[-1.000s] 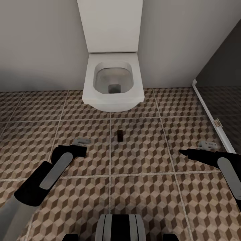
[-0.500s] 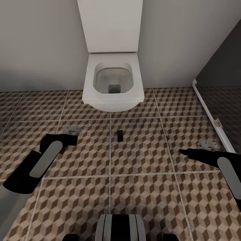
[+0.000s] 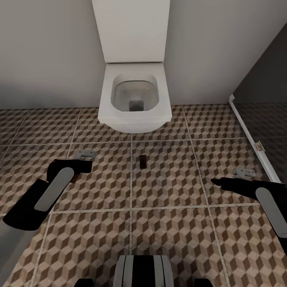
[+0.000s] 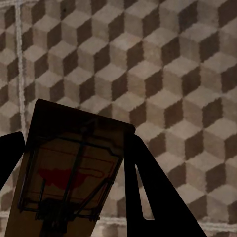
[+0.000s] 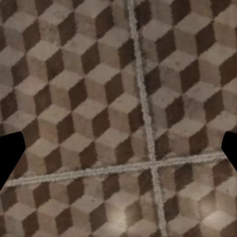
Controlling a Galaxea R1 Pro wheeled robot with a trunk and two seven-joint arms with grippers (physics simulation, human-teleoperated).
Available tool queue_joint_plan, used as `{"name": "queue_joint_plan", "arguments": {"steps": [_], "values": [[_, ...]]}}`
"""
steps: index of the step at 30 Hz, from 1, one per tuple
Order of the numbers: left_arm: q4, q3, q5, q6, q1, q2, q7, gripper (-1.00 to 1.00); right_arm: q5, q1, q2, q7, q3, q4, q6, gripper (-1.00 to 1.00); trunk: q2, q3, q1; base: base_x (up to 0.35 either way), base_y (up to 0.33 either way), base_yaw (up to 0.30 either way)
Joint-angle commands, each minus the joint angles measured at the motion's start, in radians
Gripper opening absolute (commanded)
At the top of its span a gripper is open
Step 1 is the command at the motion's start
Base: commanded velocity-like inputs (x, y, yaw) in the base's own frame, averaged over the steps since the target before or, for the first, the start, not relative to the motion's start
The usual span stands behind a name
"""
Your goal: Take the four mousetraps from the cabinet in the bathroom and place them on the bathroom floor. Make sure all four end up on the same floor surface, and ensure that at least two of them are either under or directly next to the same bathroom sink.
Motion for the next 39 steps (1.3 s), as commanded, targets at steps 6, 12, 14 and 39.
{"name": "queue_joint_plan", "arguments": {"steps": [6, 12, 14, 39], "values": [[-0.005, 0.000, 0.009, 0.002, 0.002, 0.001, 0.011, -1.00, -0.011, -0.002, -0.003, -0.010, 0.001, -0.001, 0.003, 1.00, 0.000, -0.001, 0.000, 0.000, 0.000, 0.000], [-0.012, 0.000, 0.009, 0.002, 0.003, 0.000, 0.013, -1.00, -0.011, -0.017, -0.008, -0.010, 0.001, -0.002, 0.003, 1.00, 0.000, -0.001, 0.000, 0.000, 0.000, 0.000], [-0.014, 0.000, 0.010, 0.002, 0.004, -0.002, 0.013, -1.00, -0.011, -0.030, -0.011, -0.010, 0.001, -0.002, 0.003, 1.00, 0.000, -0.001, 0.000, 0.000, 0.000, 0.000], [-0.008, -0.002, 0.063, 0.002, -0.004, -0.015, 0.011, -1.00, -0.009, -0.536, -0.032, -0.012, 0.138, 0.173, 0.003, 1.00, 0.000, -0.001, 0.000, 0.104, 0.000, 0.000]]}}
